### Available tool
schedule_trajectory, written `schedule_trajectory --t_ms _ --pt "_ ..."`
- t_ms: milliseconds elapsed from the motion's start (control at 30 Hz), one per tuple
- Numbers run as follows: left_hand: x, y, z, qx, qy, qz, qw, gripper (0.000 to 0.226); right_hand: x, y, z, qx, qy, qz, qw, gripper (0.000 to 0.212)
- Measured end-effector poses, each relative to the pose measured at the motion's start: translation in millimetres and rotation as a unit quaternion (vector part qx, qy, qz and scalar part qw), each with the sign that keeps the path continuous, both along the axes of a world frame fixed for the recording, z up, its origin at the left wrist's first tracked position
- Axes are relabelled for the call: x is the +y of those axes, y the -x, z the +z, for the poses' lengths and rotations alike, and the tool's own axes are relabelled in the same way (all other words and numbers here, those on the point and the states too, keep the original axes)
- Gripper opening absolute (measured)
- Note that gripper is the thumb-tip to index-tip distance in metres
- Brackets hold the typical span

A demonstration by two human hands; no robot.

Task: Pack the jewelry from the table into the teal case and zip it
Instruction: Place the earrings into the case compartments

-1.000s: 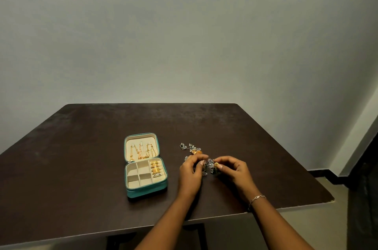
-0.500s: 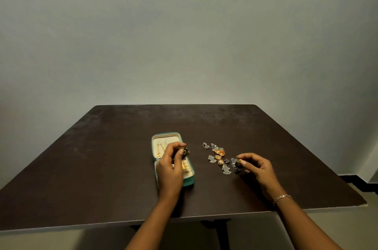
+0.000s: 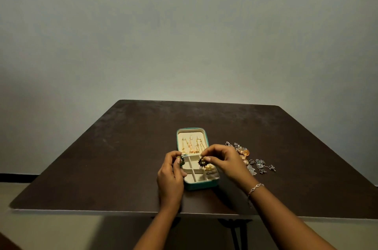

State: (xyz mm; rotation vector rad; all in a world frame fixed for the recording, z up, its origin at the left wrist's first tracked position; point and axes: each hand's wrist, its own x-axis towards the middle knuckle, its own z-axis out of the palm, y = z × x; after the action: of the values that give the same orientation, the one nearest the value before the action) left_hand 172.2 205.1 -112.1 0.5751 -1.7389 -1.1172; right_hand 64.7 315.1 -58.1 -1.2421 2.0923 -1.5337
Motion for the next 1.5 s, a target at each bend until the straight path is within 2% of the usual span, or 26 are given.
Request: schedule_trajectory --t_ms 200,533,700,767,867,967,1067,1200,1300,1500 --pt "-3.8 0.8 -1.1 0.0 0.0 0.015 1.0 0.019 -20.2 -13.7 -13.8 0.127 -0.103 0.01 0.987 0.011" --pt "-4.6 -1.2 -0.8 0.018 0.018 0.035 0.999 0.017 -35.1 -19.1 -17.1 0.159 -0.177 0.022 0.971 0.013" --pt "-7.1 1.3 -6.4 0.013 0.015 0.022 1.0 0.018 -42.3 -19.7 -17.5 0.271 -0.216 0.003 0.938 0.01" --pt "-8.3 2.3 -8.4 0.01 0.011 0.016 1.0 0.02 -44.5 -19.6 -19.2 0.288 -0.222 -0.007 0.932 0.011" --pt "-10.0 2.4 -10.4 0.009 0.005 0.01 1.0 0.023 -45.7 -19.6 -21.8 0.276 -0.207 -0.012 0.939 0.011" --pt "-9.9 2.6 -10.6 0.006 -0.006 -0.005 1.0 0.027 -44.3 -15.9 -20.2 0.194 -0.13 -0.042 0.971 0.013" --pt "-9.4 2.2 -9.3 0.002 -0.004 -0.014 1.0 0.033 -44.6 -11.2 -9.7 0.147 -0.076 -0.05 0.985 0.014" --pt "-7.5 -1.8 -7.9 -0.011 -0.009 -0.025 1.0 0.041 -49.3 -16.3 2.6 0.153 -0.096 0.022 0.983 0.021" --pt "-6.2 -2.8 -6.8 -0.016 -0.005 -0.026 1.0 0.045 -53.0 -18.0 3.4 0.183 -0.124 0.025 0.975 0.018" --pt "-7.0 -3.3 -5.5 0.001 -0.02 -0.046 0.999 0.044 -52.6 -15.0 5.9 0.19 -0.115 0.015 0.975 0.013"
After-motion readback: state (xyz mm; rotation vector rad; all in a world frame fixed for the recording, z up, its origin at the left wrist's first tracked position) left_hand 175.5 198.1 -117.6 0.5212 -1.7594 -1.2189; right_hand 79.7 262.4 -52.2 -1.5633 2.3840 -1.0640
